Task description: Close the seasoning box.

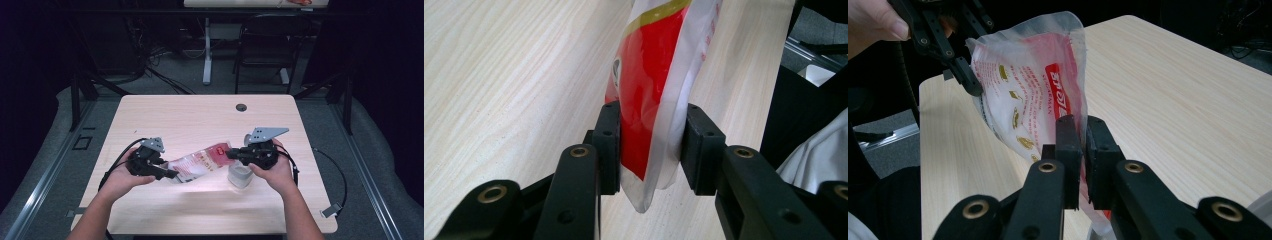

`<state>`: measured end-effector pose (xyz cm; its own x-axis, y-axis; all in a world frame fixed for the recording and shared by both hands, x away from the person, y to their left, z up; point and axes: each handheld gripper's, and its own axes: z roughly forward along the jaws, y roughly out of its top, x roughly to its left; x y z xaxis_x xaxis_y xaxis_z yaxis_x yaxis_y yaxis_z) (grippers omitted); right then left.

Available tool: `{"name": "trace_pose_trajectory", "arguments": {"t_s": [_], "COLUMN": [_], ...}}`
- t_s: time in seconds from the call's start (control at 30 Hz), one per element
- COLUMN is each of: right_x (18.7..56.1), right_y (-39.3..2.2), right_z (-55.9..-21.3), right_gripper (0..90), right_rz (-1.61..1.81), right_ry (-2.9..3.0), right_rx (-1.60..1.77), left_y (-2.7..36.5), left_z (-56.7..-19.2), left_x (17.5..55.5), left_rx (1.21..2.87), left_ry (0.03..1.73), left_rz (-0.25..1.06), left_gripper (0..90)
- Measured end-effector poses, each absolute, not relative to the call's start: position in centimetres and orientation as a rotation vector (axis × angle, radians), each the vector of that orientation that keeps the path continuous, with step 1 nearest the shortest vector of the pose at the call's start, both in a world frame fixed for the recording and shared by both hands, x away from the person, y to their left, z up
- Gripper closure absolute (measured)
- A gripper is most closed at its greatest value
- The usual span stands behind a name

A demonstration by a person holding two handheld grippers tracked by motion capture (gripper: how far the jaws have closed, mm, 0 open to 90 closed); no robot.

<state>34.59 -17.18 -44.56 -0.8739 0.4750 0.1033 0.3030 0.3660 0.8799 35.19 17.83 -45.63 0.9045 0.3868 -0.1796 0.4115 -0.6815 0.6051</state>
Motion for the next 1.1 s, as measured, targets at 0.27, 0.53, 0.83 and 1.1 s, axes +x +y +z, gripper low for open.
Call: {"name": "trace_pose_trajectory", "arguments": {"t_s": [0.27, 0.53, 0.83, 1.1], "right_x": [34.5, 34.5, 34.5, 34.5], "right_y": [-17.3, -17.4, -17.8, -18.0], "right_z": [-44.6, -44.6, -44.7, -44.7], "right_gripper": [87.7, 87.7, 87.9, 87.7], "right_rz": [1.520, 1.528, 1.545, 1.548], "right_ry": [2.448, 2.441, 2.433, 2.422], "right_rx": [0.707, 0.724, 0.748, 0.760], "left_y": [17.8, 17.7, 17.6, 17.5], "left_z": [-45.4, -45.0, -44.2, -43.5], "left_x": [35.2, 35.3, 35.4, 35.4], "left_rx": [2.393, 2.397, 2.394, 2.394], "left_ry": [0.569, 0.569, 0.561, 0.560], "left_rz": [-0.045, -0.042, -0.035, -0.026], "left_gripper": [65.2, 65.3, 65.4, 65.6]}}
